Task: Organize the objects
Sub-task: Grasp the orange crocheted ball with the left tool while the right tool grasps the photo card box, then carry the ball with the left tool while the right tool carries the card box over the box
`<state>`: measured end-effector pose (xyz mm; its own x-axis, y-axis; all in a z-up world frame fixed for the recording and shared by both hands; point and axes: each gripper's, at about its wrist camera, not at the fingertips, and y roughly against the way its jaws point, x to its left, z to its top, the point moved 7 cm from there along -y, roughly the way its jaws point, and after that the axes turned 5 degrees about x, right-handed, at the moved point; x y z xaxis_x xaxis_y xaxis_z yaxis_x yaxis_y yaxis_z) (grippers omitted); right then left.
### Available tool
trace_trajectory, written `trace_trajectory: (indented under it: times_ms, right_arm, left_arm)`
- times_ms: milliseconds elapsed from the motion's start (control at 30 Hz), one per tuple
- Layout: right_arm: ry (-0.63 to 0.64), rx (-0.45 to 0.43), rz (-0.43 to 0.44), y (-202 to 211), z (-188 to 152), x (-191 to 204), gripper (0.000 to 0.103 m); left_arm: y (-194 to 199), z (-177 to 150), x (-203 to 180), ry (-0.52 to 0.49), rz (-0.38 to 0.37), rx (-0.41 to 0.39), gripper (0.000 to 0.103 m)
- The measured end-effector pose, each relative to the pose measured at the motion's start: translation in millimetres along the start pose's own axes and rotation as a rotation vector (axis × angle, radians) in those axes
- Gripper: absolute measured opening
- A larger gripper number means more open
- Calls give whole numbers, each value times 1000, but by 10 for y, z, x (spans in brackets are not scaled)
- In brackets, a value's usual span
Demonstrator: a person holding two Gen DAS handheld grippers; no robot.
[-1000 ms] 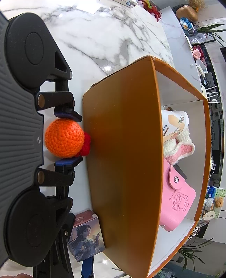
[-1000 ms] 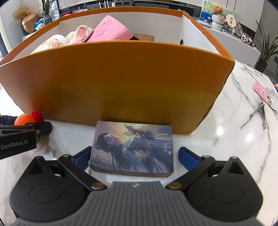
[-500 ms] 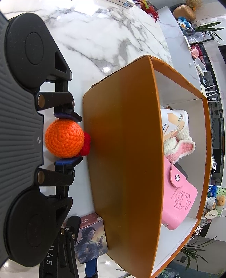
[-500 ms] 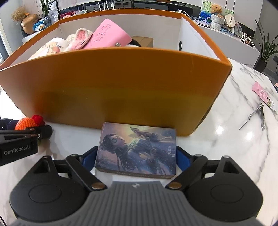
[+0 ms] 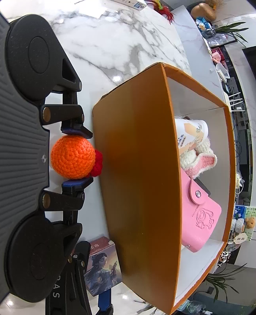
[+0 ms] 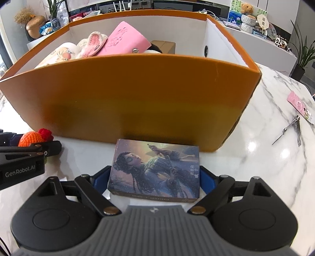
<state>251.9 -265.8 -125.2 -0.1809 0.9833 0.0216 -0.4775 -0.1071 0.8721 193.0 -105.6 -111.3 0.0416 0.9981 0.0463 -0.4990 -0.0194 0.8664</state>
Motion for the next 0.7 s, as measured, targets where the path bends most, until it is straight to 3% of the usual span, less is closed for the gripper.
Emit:
trace_trajectory:
  times_ms: [700]
  right_arm:
    - [53,-43,22,472,-93,167,90]
  left_arm:
    - [253,-2,5,-19,-10,-32,47]
